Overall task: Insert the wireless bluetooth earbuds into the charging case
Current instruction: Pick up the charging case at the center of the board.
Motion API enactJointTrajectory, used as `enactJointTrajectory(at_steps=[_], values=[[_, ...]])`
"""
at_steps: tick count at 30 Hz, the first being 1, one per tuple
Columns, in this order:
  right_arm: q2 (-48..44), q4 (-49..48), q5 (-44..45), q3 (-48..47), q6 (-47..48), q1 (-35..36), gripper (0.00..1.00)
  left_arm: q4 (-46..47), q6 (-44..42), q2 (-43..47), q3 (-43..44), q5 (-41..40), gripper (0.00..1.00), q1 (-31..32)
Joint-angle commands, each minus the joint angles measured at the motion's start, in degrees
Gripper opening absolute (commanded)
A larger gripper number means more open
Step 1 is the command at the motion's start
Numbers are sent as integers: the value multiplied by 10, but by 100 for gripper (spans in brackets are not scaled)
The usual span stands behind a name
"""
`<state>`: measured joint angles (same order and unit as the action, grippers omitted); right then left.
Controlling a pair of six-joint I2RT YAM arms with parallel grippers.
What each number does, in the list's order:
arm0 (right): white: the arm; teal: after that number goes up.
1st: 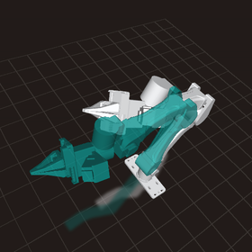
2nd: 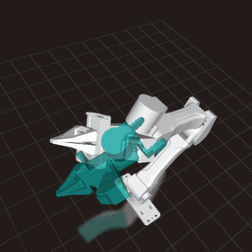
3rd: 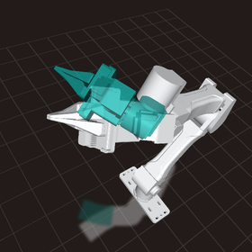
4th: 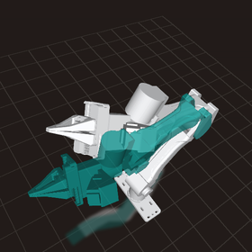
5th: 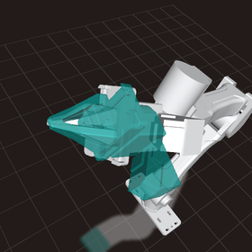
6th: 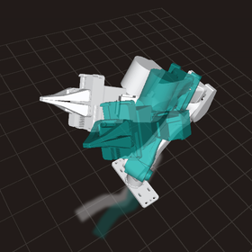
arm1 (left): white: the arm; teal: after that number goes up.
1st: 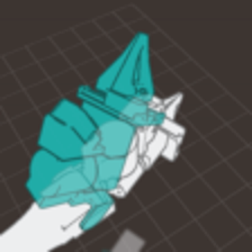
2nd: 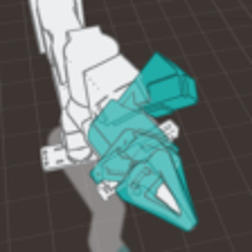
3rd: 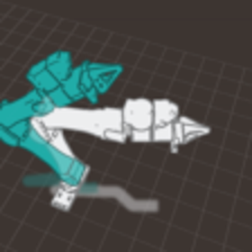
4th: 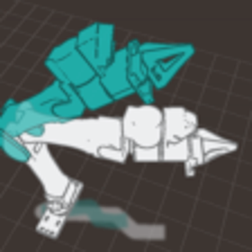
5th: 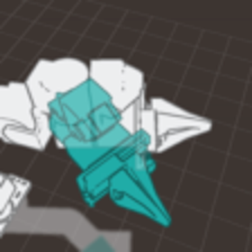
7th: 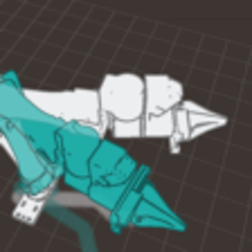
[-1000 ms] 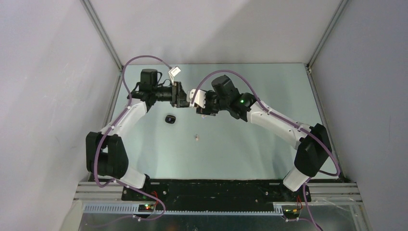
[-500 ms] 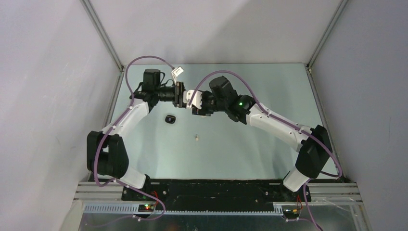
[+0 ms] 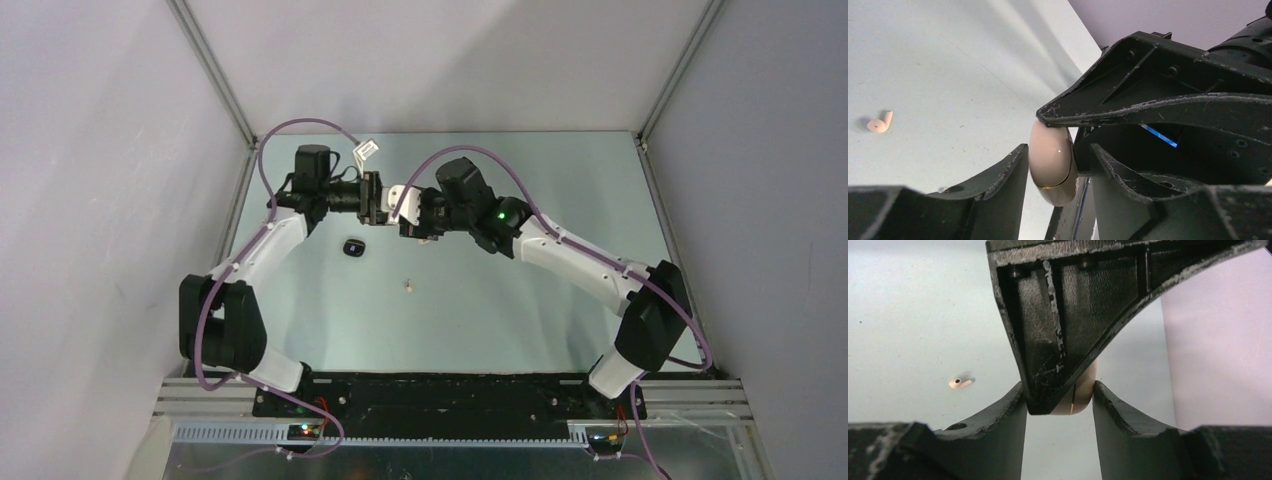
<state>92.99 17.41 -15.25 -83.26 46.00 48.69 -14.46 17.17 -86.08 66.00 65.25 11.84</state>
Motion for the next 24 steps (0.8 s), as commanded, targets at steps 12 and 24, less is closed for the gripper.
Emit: enactJointTrajectory(at_steps=[12, 24], values=[[-27, -34, -1, 0, -22, -1, 44, 15, 8, 24, 10, 57, 19, -3], [-80, 137, -374, -76, -193, -149, 99, 16, -365, 151, -74, 107, 0, 21]])
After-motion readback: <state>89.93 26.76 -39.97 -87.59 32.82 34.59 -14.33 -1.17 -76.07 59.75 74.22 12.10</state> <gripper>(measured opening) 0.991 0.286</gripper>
